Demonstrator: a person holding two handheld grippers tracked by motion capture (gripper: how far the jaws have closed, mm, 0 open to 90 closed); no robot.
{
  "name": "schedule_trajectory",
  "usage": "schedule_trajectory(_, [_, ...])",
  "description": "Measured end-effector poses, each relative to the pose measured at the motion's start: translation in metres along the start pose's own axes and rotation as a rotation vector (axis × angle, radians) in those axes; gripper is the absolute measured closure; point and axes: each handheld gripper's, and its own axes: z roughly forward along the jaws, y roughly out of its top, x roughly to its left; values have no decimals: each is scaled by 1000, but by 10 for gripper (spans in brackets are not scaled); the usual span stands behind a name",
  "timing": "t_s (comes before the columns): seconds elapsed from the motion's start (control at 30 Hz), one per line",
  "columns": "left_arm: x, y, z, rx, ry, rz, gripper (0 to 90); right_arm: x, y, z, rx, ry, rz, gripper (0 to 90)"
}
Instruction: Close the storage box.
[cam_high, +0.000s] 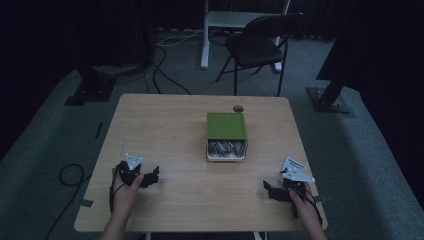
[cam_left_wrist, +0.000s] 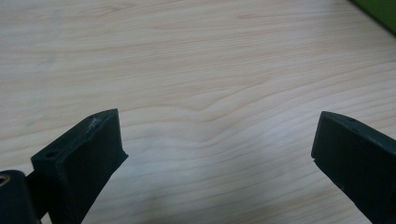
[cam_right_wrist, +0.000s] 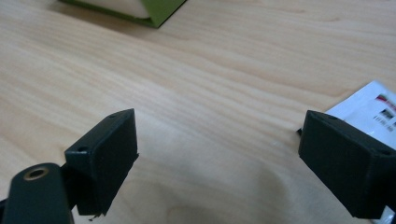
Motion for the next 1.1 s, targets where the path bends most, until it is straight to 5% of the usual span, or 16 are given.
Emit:
schedule_trajectory(0.23, [18,-4,-8,0,38,-36,29,1,-3,0,20,13,-33,115])
schedule_trajectory(0.73, [39,-21,-18,87,105,-59,29,6,-3,5,108,67,-124,117])
schedule_trajectory(1.1, [48,-30,-18,110,123,-88,29,1,-3,7,123,85,-88,117])
